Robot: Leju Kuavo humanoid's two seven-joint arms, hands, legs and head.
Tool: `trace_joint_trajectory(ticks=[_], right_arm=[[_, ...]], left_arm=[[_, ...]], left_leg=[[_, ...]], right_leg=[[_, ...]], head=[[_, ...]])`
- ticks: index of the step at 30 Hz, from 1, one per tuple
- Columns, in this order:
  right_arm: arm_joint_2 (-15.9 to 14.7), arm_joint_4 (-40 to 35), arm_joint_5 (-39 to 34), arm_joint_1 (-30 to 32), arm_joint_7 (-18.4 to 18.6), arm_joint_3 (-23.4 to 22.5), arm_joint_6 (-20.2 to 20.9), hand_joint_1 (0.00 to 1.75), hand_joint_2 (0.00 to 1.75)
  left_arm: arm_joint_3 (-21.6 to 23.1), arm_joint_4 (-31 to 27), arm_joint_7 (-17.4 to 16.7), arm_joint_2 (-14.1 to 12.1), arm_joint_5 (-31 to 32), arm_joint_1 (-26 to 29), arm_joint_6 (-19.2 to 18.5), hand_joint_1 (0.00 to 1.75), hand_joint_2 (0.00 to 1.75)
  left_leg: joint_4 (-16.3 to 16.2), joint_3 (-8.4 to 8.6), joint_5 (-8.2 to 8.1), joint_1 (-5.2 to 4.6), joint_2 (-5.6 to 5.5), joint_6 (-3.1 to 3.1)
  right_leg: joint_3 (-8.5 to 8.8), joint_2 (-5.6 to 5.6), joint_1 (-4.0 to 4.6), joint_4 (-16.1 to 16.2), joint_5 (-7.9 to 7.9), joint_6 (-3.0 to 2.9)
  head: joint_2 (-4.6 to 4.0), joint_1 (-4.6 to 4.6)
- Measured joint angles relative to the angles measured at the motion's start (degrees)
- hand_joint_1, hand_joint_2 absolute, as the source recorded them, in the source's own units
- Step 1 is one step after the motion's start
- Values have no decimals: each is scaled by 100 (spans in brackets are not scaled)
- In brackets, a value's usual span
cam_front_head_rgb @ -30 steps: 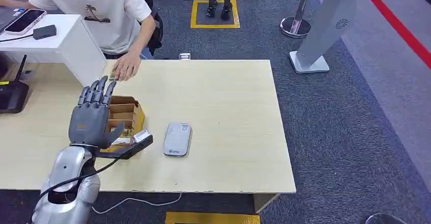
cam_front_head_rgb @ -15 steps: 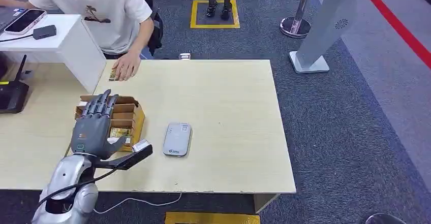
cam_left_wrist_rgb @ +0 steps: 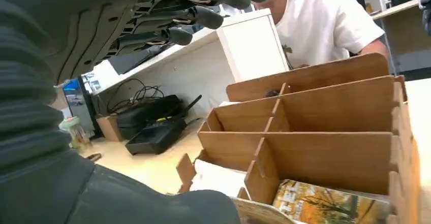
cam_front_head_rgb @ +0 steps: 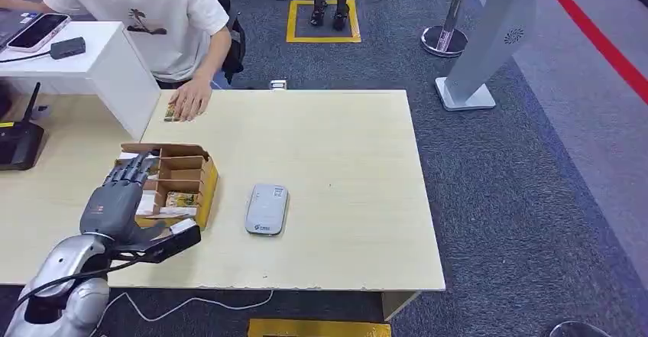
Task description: Pass the card to the sensor for recognition and then transmit it.
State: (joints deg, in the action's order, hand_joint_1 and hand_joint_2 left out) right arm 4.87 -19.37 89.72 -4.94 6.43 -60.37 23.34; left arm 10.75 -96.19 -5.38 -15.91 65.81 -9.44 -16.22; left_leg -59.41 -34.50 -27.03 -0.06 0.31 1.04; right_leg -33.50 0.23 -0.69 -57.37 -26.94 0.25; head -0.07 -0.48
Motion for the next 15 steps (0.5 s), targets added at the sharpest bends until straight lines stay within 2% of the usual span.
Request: trace_joint_trajectory(ticks=[15], right_arm=[[0, 2, 0, 0, -13, 0, 0, 0, 0]], left_arm=[[0, 0, -85, -149, -151, 3, -35, 0, 175]], left_leg=[[0, 0, 0, 0, 0, 0]], right_leg=[[0, 1, 0, 0, 0, 0]], head=[[0, -2]])
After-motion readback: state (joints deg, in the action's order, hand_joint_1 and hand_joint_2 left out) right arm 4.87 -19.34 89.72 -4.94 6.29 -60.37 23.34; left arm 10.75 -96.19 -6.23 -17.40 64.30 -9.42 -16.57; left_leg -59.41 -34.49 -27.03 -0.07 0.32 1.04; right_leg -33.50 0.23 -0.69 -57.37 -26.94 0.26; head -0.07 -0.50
